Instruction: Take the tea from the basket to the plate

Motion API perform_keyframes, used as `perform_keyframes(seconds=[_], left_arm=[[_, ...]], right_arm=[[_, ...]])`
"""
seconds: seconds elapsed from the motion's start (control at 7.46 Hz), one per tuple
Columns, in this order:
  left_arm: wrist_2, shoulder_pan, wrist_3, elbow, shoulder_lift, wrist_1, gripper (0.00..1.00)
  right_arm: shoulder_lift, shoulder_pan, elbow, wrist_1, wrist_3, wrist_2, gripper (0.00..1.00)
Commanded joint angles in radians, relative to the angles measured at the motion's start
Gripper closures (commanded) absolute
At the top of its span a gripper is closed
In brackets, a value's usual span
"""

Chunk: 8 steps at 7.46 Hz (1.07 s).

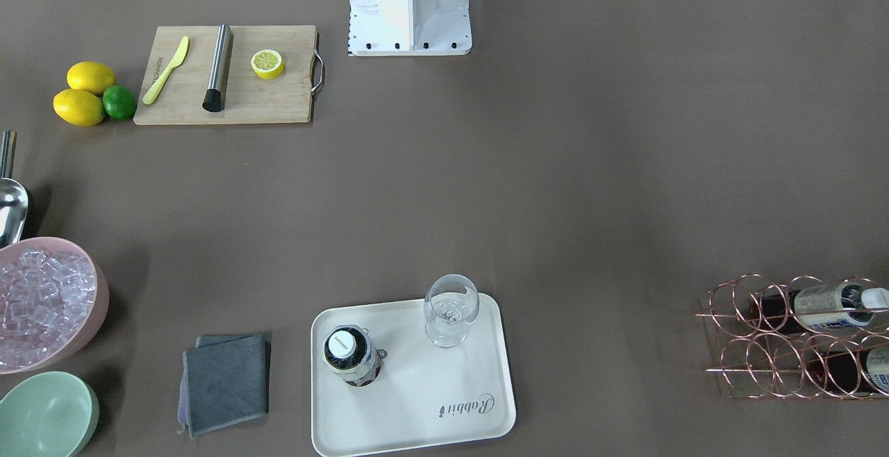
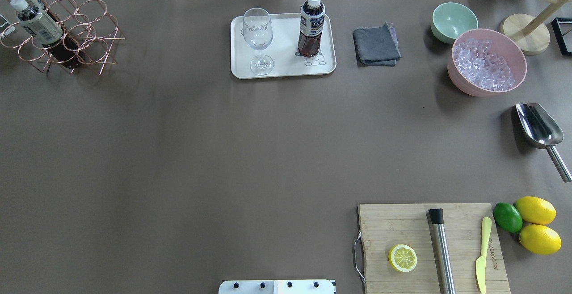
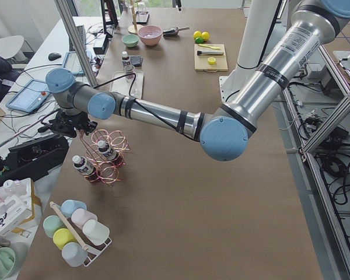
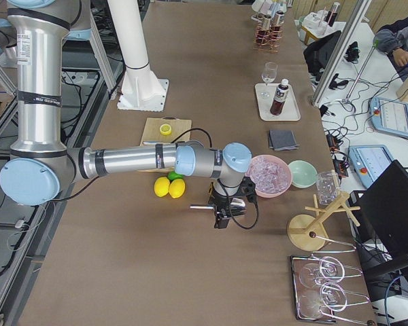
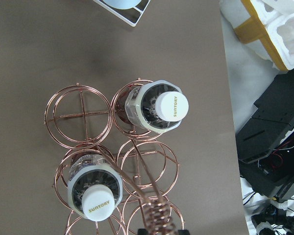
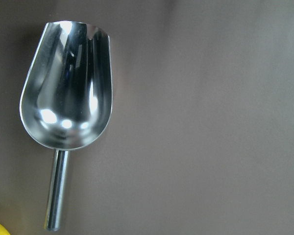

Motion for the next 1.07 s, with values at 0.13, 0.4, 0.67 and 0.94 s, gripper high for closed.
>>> perform_keyframes(seconds=[0.13,0.4,0.67,0.94], left_arm=[[0.003,0.001,-0.011,-0.002,0.000,-0.002,0.26],[0.003,0.001,-0.014,-0.005,0.005,-0.003,0.03],[0.000,-0.002,-0.012,-0.017,0.006,-0.002,0.03],[-0.006,-0.002,-0.011,-0.140,0.087,0.015,0.03]], right_arm=[[-0.009,0.041,-0.004,0.007,-0.001,-0.003,0.01],[-0.011,0.050,-0.030,0.039,-0.001,0.000,0.01],[-0.011,0.056,-0.035,0.065,0.006,0.004,0.01],[-0.009,0.061,-0.033,0.065,0.007,0.007,0.01]])
